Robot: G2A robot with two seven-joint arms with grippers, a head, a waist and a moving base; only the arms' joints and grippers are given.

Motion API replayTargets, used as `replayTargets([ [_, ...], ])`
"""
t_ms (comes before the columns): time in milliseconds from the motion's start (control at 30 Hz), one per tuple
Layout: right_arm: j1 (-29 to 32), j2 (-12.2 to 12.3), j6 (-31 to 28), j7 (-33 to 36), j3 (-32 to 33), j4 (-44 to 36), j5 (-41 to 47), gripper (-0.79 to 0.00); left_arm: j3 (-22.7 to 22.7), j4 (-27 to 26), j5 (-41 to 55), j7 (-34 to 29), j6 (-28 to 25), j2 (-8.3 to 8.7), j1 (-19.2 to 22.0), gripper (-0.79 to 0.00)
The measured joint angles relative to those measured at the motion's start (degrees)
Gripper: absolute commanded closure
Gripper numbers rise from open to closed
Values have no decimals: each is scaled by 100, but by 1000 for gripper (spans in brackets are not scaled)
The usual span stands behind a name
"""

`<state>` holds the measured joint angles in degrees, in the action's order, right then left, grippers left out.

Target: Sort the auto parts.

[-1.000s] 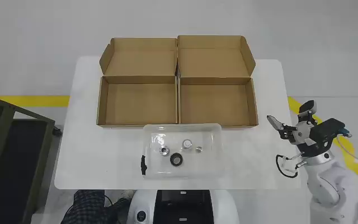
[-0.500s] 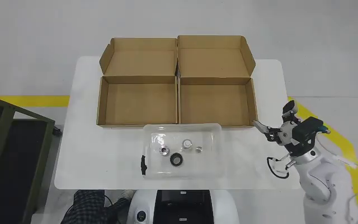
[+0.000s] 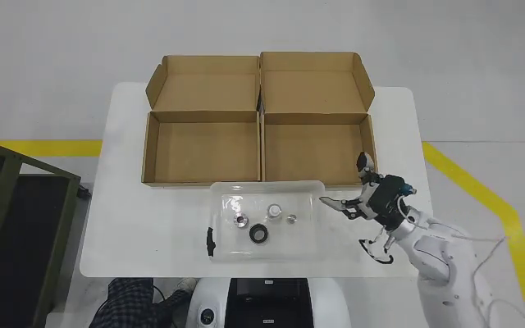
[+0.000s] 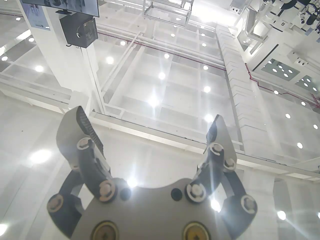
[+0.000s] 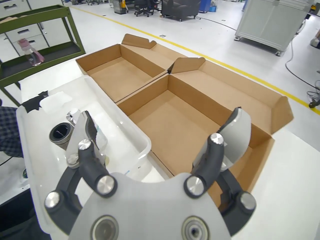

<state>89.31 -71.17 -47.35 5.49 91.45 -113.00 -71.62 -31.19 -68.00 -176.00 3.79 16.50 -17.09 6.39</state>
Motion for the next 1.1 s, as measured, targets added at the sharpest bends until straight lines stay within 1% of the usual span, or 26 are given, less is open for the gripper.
replayTargets([
  [333, -206, 60, -604, 546, -865, -227, -327, -785, 0, 0, 0, 0, 0, 0, 0, -785],
  [500, -322, 67, -604, 884, -1398, -244, -541, -785, 0, 0, 0, 0, 0, 0, 0, -785],
  [600, -407, 75, -565, 1048, -1592, -212, -638, -785, 0, 0, 0, 0, 0, 0, 0, -785],
  [867, -573, 123, -535, 1495, -1834, -207, -860, -785, 0, 0, 0, 0, 0, 0, 0, -785],
  [1100, -800, 143, -527, 1754, -2127, 49, -852, -785, 0, 0, 0, 0, 0, 0, 0, -785],
])
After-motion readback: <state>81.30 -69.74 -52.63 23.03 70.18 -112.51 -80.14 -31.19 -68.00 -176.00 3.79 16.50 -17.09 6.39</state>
